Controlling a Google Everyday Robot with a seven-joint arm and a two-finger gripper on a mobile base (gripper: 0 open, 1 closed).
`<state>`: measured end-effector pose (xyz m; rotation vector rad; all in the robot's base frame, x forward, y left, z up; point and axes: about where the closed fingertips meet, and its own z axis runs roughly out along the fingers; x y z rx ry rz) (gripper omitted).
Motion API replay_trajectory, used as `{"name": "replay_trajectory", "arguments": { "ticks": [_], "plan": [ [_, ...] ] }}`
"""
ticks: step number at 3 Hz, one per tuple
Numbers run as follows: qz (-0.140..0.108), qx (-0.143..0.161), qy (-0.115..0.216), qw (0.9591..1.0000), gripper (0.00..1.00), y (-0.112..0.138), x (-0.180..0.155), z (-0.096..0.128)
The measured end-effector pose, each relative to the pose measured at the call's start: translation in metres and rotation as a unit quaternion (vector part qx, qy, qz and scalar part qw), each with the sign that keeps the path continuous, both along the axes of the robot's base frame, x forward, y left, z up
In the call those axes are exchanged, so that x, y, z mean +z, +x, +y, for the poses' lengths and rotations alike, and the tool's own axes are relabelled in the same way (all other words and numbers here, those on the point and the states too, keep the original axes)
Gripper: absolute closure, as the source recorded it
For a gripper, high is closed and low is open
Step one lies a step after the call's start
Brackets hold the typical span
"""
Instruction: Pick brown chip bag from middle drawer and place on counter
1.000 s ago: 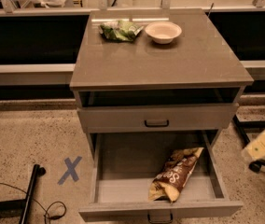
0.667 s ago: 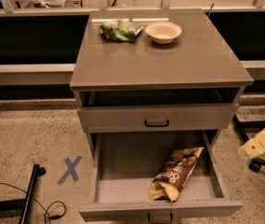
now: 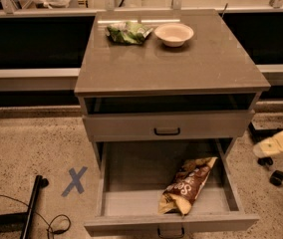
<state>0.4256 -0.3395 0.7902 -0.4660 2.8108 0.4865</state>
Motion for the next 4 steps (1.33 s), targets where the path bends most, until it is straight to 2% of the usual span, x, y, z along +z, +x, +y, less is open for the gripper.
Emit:
{"name": "replay_trajectory", "arguments": {
  "ticks": [1,2,3,4],
  "plan": [
    [0.058,-0.116,0.093,0.9872,0.00,0.039,-0.071,0.005],
    [0.115,-0.218,0.125,0.9611,0.00,0.068,-0.140,0.012],
    [0.134,-0.249,0.131,0.9502,0.00,0.071,-0.150,0.014],
    [0.146,-0.250,0.136,0.9473,0.00,0.074,-0.158,0.017]
  ]
}}
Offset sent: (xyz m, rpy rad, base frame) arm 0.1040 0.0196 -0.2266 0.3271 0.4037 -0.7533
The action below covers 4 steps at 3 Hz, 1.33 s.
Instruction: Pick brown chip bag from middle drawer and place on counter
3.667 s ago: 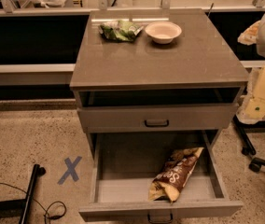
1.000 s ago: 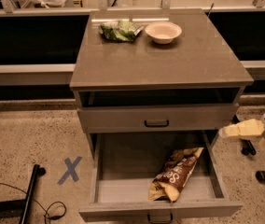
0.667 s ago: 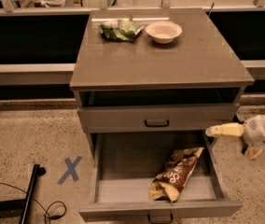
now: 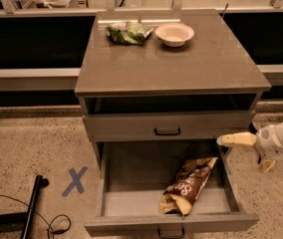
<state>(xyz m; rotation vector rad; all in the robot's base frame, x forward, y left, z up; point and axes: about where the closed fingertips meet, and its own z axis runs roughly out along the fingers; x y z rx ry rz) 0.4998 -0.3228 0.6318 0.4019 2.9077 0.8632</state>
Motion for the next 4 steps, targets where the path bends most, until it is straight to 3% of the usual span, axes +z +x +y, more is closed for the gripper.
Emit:
{"name": "replay_trajectory", "arguments": {
  "ticks": [1,3,4],
  "plan": [
    [0.007,0.000,-0.006,1.0000,0.00,0.001,-0.029,0.023],
    [0.014,-0.040,-0.051,0.9978,0.00,-0.016,-0.126,0.067],
    [-0.009,-0.081,-0.068,0.9943,0.00,0.003,-0.157,0.071]
  ]
}}
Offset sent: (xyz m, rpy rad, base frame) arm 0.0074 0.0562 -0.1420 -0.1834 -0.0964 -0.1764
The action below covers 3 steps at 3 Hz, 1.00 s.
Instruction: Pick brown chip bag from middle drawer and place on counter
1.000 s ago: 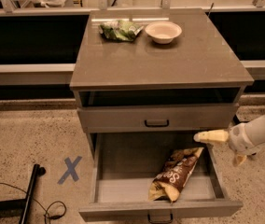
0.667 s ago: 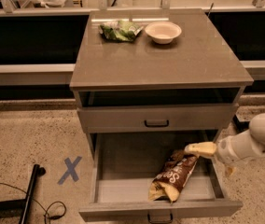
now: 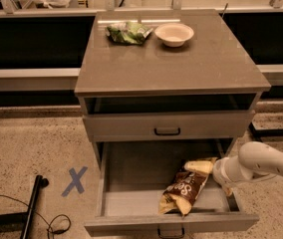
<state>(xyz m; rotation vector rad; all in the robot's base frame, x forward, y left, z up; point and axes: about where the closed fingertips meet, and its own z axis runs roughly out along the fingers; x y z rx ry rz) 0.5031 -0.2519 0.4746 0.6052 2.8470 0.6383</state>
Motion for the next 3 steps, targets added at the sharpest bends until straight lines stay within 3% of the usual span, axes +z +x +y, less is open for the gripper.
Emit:
{"name": "replay_trajectory", "arguments": {
  "ticks": [1,2,3],
  "plan": [
    [-0.024,-0.013,-0.007,0.9996,0.00,0.014,0.002,-0.004],
    [-0.024,-0.013,-0.007,0.9996,0.00,0.014,0.002,-0.004],
    [-0.011,-0.002,0.003,0.9999,0.18,0.027,-0.014,0.021]
  ]
}}
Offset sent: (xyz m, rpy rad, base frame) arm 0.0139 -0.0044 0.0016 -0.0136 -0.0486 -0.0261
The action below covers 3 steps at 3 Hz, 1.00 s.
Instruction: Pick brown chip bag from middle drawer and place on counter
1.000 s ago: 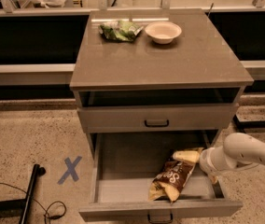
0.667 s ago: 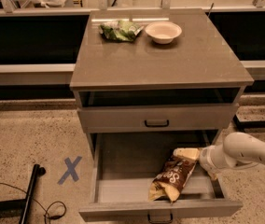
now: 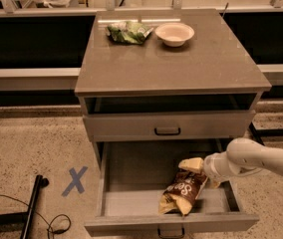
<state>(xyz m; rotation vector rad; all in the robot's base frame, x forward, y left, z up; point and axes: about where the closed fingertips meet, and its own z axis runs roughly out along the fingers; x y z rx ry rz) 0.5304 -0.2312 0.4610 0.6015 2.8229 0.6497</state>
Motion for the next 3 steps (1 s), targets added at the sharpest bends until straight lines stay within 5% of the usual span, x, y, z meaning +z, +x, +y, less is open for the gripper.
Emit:
{"name": "replay_trajectory", "arguments": {
  "ticks": [3],
  "plan": [
    [-0.003,-0.006,0.031,0.9995,0.88,0.0194,-0.0182,0.0210]
  ]
}}
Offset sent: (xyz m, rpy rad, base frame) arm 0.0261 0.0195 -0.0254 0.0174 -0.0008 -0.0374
